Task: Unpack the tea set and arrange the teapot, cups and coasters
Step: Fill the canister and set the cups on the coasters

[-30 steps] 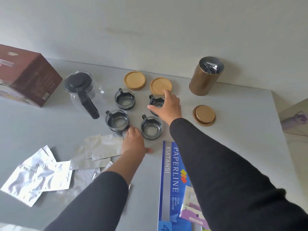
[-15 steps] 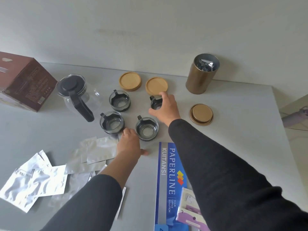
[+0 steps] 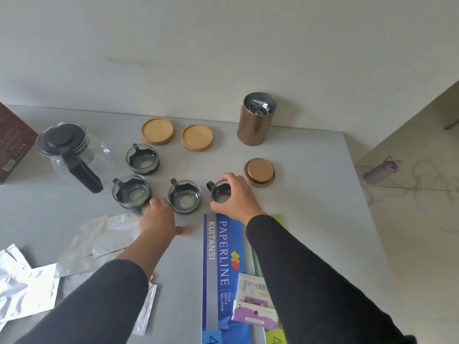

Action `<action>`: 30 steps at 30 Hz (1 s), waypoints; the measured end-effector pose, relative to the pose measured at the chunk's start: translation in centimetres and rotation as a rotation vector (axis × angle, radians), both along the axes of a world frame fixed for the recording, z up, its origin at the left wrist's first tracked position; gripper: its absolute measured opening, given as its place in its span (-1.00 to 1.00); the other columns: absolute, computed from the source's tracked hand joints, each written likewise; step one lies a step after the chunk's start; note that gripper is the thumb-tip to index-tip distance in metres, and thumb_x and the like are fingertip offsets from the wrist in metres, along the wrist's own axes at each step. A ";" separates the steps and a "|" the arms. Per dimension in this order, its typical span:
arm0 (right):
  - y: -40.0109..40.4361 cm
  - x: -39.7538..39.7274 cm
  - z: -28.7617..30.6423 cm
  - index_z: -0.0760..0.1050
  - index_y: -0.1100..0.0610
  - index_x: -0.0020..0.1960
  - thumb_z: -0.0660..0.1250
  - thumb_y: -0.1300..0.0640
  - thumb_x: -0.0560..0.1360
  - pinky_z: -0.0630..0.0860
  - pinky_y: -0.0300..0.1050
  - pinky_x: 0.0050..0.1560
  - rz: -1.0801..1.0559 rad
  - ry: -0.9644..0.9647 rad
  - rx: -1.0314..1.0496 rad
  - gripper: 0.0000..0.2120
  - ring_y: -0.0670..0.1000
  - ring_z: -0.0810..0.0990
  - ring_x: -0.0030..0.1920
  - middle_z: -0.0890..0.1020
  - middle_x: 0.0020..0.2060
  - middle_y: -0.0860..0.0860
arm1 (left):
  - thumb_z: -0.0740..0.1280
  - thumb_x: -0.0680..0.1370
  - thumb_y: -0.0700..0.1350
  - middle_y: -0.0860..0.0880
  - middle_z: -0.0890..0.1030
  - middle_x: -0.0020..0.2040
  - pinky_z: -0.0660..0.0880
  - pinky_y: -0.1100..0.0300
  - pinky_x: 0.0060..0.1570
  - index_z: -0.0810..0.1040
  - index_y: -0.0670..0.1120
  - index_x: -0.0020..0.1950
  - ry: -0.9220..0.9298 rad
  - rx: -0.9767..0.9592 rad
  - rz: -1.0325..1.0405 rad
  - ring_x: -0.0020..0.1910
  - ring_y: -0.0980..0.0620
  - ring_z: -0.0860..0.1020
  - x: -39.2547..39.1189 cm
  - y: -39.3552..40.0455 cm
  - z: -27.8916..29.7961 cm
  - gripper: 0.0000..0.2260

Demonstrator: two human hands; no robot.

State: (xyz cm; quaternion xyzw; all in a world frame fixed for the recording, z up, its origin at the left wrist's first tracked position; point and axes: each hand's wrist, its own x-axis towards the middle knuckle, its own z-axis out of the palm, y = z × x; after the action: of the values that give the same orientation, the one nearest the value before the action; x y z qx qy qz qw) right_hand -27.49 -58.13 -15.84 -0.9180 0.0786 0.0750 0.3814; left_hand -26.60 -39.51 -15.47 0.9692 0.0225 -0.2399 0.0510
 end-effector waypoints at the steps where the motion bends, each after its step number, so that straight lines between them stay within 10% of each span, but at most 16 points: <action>1: -0.1 -0.2 -0.2 0.32 0.04 0.32 0.50 0.03 0.29 0.40 -0.20 0.14 0.012 -0.003 -0.008 -0.34 0.05 0.42 0.18 0.41 0.16 0.06 | 0.52 0.31 0.16 -0.14 0.31 0.32 0.44 0.11 0.17 0.23 -0.23 0.38 0.000 0.007 -0.005 0.30 -0.09 0.41 0.0 0.0 0.0 -0.16; 30: 2.6 18.6 -1.4 0.20 0.06 0.40 0.47 -0.12 0.31 0.33 0.05 0.24 0.112 -0.015 -0.316 -0.21 0.16 0.29 0.33 0.33 0.31 0.13 | 0.49 0.30 0.22 -0.08 0.33 0.24 0.45 0.15 0.04 0.28 -0.19 0.31 0.012 0.074 -0.020 0.16 -0.05 0.45 0.6 -0.3 -0.2 -0.22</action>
State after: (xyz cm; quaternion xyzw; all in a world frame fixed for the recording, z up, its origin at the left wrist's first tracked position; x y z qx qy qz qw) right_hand -8.89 -55.54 -17.27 -0.9700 0.0355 0.0761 0.2282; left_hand -26.00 -39.78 -15.66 0.9691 0.0222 -0.2453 0.0126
